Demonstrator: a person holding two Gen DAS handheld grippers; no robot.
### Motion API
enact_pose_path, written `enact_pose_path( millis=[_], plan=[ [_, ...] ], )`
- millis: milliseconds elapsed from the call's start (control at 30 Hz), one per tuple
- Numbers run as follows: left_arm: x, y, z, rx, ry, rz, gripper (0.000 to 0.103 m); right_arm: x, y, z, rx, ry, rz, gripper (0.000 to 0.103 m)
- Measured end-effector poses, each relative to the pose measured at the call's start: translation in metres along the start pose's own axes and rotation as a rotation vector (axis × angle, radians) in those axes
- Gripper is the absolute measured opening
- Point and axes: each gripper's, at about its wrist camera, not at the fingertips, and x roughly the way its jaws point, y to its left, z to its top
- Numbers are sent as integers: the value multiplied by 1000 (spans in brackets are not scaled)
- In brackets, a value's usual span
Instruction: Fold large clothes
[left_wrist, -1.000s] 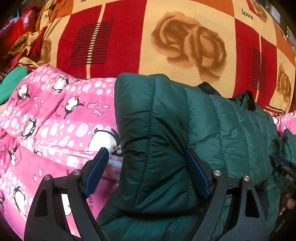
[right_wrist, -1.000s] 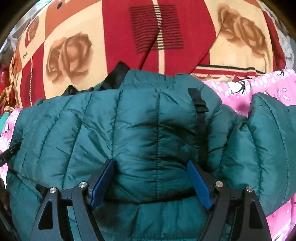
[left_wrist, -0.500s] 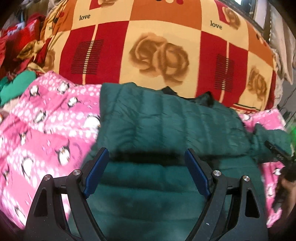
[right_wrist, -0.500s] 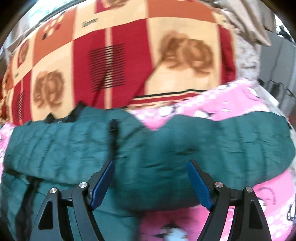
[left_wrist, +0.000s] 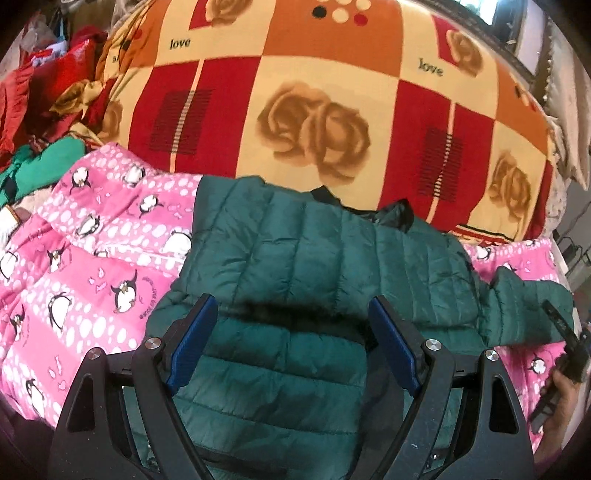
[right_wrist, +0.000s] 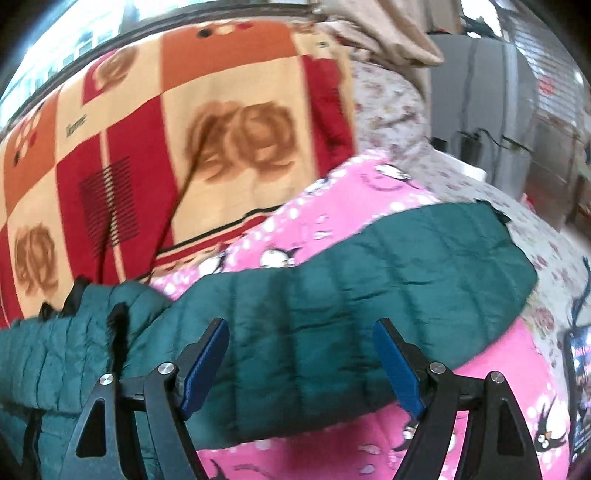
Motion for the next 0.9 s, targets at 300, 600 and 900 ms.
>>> enact_pose_path(
  millis=[300,600,900],
  plan=[
    [18,5,6,-42,-10,65,84,-8,-42,4,118,-22,-41,78],
    [30,-7,-1,-37,25,68,84,3,-94,6,269,10,-130,78],
    [39,-16,-7,-8,57,69,84,30,-110,12,290,55,-162,78]
  ],
)
